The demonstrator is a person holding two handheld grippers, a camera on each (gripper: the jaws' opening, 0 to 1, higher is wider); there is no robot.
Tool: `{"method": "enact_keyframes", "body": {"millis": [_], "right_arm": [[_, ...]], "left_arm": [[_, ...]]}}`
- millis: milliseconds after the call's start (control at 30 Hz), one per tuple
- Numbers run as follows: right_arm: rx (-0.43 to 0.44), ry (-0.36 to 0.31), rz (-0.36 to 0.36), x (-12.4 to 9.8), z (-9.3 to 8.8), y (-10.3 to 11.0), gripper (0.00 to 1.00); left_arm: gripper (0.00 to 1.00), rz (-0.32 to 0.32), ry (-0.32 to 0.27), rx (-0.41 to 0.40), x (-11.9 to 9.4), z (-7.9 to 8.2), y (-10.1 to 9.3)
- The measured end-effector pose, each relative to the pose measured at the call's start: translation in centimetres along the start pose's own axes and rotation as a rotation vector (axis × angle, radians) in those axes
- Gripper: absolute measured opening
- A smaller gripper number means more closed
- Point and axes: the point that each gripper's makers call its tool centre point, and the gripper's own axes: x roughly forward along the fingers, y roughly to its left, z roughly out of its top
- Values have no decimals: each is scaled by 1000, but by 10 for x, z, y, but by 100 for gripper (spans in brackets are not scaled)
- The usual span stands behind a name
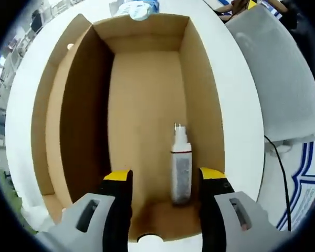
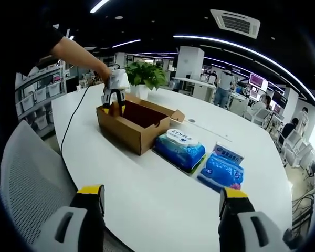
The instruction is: Operate the shoe box by opening the lid, removing the specified soft item, and placing it in the target area until the item is outside and the box remains undamaged.
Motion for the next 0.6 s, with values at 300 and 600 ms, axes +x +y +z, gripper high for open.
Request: {"method": "enact_keyframes", "body": {"millis": [300, 600], "right_arm": [[19, 5, -11, 1, -2, -2, 89], [21, 5, -6, 2, -2, 0, 89]], "left_arm": [[46, -48, 27, 39, 12, -4, -3], [43, -58, 59, 43, 28, -14, 0]]}}
